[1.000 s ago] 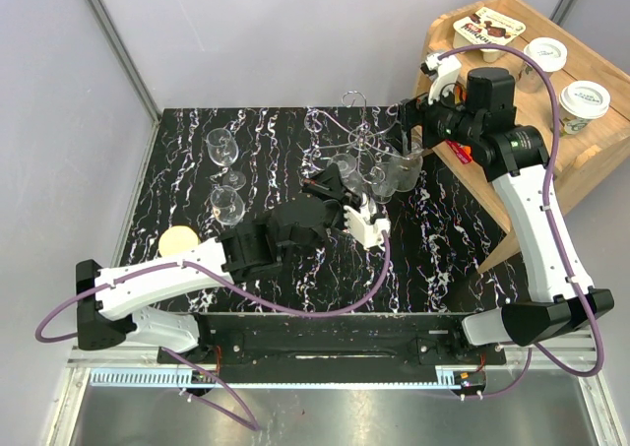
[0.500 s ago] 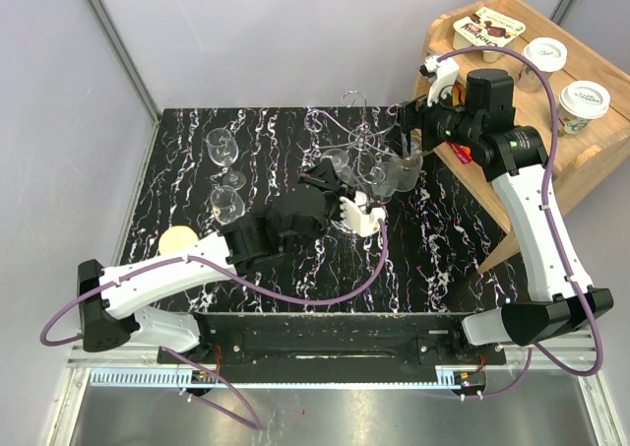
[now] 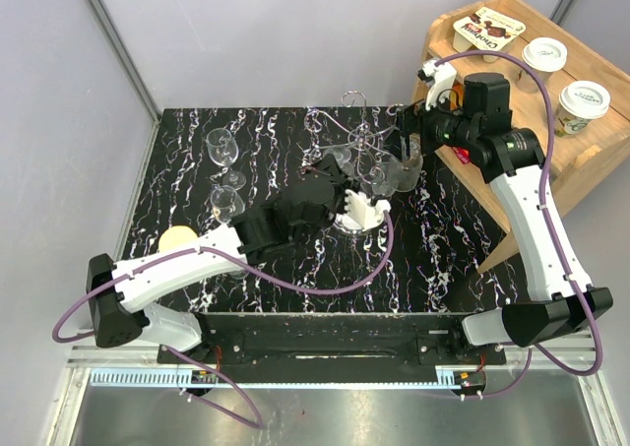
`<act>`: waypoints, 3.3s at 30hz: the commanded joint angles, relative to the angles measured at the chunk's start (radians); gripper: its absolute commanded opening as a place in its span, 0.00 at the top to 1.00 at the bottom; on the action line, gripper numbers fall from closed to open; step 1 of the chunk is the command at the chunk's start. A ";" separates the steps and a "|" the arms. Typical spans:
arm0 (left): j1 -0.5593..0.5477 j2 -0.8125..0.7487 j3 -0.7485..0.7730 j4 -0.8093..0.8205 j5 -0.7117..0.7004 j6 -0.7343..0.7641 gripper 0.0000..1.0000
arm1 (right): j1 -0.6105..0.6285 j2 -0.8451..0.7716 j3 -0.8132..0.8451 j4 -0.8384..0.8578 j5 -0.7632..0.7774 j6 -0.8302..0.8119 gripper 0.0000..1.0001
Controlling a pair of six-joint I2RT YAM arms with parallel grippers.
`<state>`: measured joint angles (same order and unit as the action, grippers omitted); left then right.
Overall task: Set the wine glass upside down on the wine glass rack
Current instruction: Turn the wine glass upside down at the wine rack.
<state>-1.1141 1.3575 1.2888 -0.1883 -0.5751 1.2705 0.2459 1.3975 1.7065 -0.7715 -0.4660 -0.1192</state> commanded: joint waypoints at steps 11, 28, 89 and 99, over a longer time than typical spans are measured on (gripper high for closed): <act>0.036 0.005 0.132 0.032 -0.042 0.049 1.00 | -0.020 -0.043 -0.011 0.041 -0.037 -0.010 0.01; 0.068 -0.015 0.136 -0.013 -0.054 0.046 1.00 | -0.031 -0.051 -0.028 0.044 -0.045 -0.014 0.00; -0.018 -0.055 0.058 -0.057 -0.057 -0.028 1.00 | -0.036 -0.029 -0.018 0.034 -0.085 0.001 0.01; -0.027 -0.047 0.064 -0.076 -0.060 -0.059 1.00 | -0.036 -0.034 -0.021 0.034 -0.088 -0.002 0.01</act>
<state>-1.1332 1.3128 1.3128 -0.3412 -0.6235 1.2377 0.2150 1.3819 1.6695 -0.7597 -0.5297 -0.1230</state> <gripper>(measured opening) 0.049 0.993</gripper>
